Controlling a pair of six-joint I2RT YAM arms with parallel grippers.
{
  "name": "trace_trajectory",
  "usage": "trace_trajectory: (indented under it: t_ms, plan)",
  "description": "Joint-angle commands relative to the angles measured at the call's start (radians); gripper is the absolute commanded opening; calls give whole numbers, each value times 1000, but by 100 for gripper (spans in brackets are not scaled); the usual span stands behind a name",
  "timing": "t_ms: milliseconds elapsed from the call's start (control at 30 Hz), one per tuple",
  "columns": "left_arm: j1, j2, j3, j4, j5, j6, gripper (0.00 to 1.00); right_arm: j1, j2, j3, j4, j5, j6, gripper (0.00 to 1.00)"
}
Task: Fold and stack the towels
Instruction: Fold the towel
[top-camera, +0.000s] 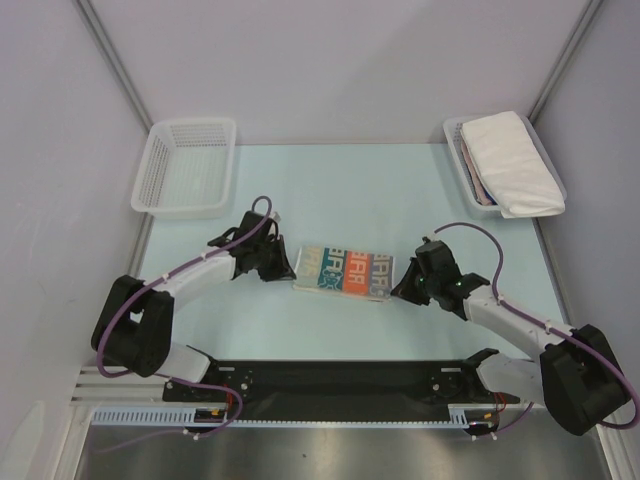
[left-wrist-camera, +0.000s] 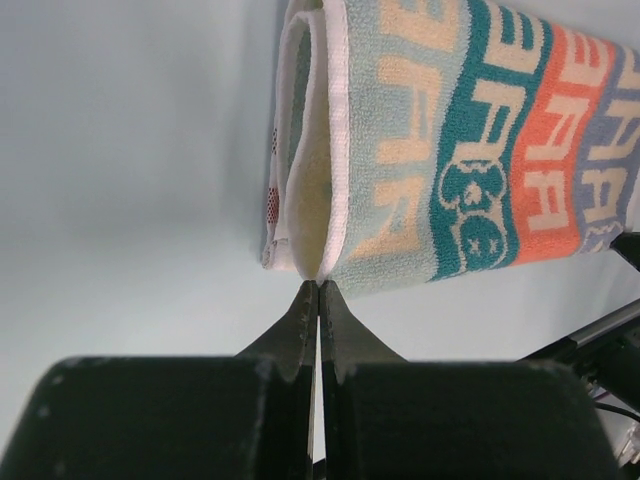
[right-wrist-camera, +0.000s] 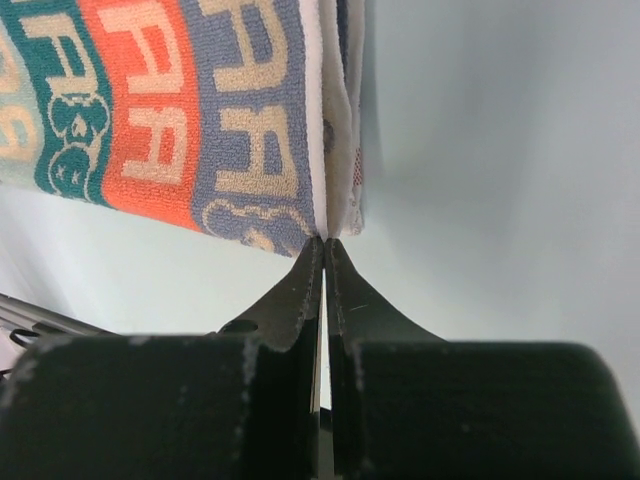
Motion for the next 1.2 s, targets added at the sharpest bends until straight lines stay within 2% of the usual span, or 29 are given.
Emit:
trace_trajectory:
  t_ms: [0, 600, 833, 1167]
  plan:
    - [-7, -30, -12, 29, 17, 8, 0, 5, -12, -16, 11, 19, 14, 0]
    - [-15, 51, -63, 95, 16, -15, 0, 20, 30, -78, 99, 0, 29, 0]
    - [-16, 65, -65, 106, 11, -25, 0, 48, 48, -81, 130, 0, 23, 5]
    - [-16, 39, -14, 51, -22, -12, 0, 58, 25, -70, 104, 17, 4, 7]
